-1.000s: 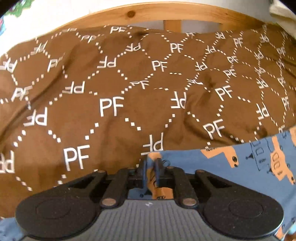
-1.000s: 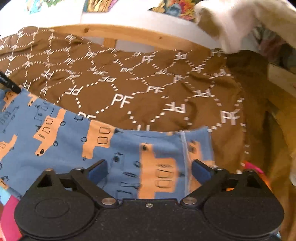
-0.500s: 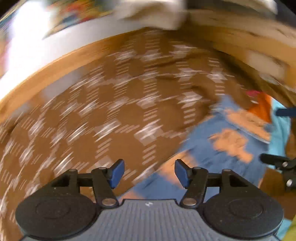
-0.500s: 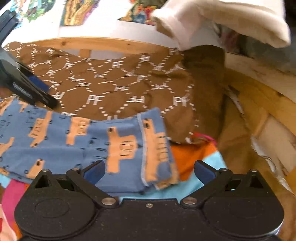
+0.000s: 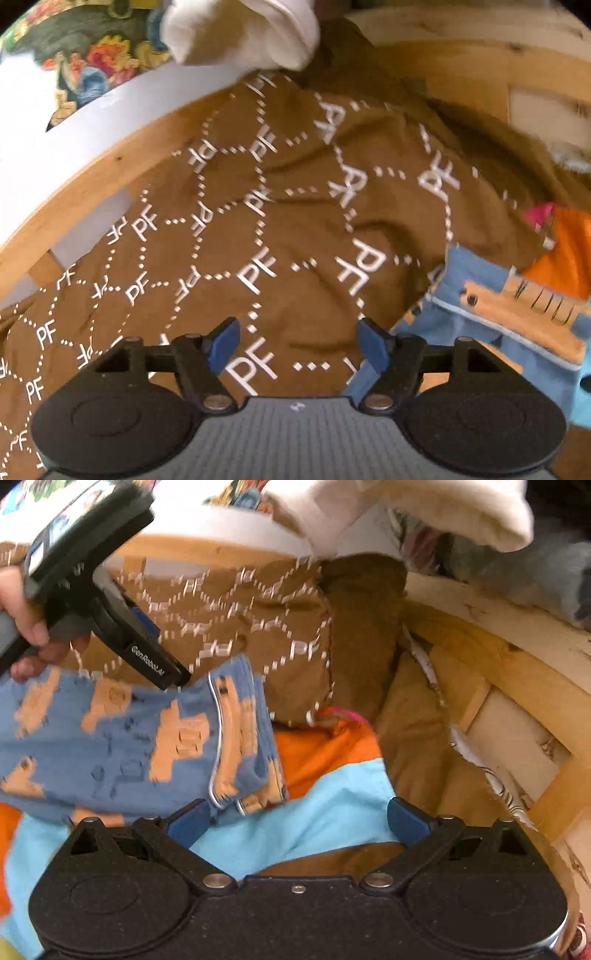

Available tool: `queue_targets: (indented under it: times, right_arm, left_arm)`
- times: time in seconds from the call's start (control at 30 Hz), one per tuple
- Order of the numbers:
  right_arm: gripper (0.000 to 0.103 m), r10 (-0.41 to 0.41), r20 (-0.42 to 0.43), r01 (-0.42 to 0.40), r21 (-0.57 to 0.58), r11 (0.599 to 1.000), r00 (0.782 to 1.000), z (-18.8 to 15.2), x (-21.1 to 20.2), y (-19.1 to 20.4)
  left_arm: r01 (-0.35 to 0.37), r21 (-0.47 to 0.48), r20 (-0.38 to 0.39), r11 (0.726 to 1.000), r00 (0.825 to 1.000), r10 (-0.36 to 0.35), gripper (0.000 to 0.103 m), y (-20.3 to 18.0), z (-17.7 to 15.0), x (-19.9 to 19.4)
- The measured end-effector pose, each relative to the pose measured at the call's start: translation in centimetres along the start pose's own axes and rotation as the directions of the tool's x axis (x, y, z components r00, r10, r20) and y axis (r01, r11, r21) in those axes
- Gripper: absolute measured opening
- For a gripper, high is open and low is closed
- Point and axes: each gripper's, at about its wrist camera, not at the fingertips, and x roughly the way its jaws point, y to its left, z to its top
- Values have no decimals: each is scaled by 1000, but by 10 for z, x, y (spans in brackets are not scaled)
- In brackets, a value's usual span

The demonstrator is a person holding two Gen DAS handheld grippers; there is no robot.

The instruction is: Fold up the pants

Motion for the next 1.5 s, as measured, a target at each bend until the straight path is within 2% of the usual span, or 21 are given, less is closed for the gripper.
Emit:
queue_targets:
  times: [0.1, 0.17, 0.27, 0.43, 0.53, 0.6, 0.67, 0.77, 0.9, 1.03, 1.1, 1.2, 1.3, 1.47, 1.5]
  right_arm:
    - [102, 104, 55, -108, 86, 990, 993, 2, -14, -11]
    - [102, 164, 78, -174, 134, 976, 983, 2, -19, -13]
    - [102, 220, 72, -230, 187, 955, 973, -1, -18, -12]
    - [93, 253, 49, -257, 248, 934, 966, 0, -15, -8]
    - [89, 256, 28, -252, 309, 917, 966, 4, -6, -13]
    - [85, 245, 16, -235, 344, 909, 969, 5, 0, -17]
    - [85, 249, 23, -239, 374, 896, 968, 7, 2, -22]
    - [80, 244, 12, -228, 402, 887, 970, 10, 4, -25]
    - [78, 261, 2, -232, 463, 855, 965, 9, 4, -28]
    - [80, 295, -14, -247, 509, 824, 955, 6, 4, -23]
    - [81, 290, -25, -239, 502, 831, 957, 5, 5, -20]
    - [82, 279, -17, -230, 517, 824, 960, 8, 8, -19]
    - [82, 269, -1, -225, 545, 808, 963, 10, 14, -21]
    - [77, 254, 22, -219, 579, 785, 967, 9, 15, -24]
    - [71, 247, 25, -215, 584, 783, 969, 8, 15, -25]
  left_arm:
    - [126, -102, 20, 987, 992, -125, 84, 9, 0, -15]
    - [179, -116, 25, 977, 984, -177, 85, 5, -2, -18]
    - [146, -83, 4, 986, 989, -147, 85, -6, -1, -11]
    - [117, -135, -84, 984, 988, -129, 87, -10, 9, 24]
    - [91, -103, -106, 991, 989, -101, 89, -18, 13, 28]
    - [84, -81, -93, 993, 991, -91, 89, -20, 12, 25]
    - [95, -90, -82, 991, 991, -102, 90, -17, 11, 17]
    - [159, -165, -65, 973, 983, -171, 95, -5, 7, 2]
    - [279, -293, -49, 915, 951, -306, 103, 7, 10, -12]
    - [401, -385, -59, 832, 888, -455, 103, 6, 13, -15]
    - [410, -405, -70, 817, 877, -475, 103, -1, 13, -16]
    - [405, -424, -81, 810, 874, -479, 103, -8, 18, -9]
    - [412, -477, -93, 776, 854, -511, 103, -11, 24, -2]
    - [398, -547, -131, 736, 828, -545, 103, -7, 33, 12]
    - [405, -552, -128, 729, 822, -554, 102, -7, 35, 14]
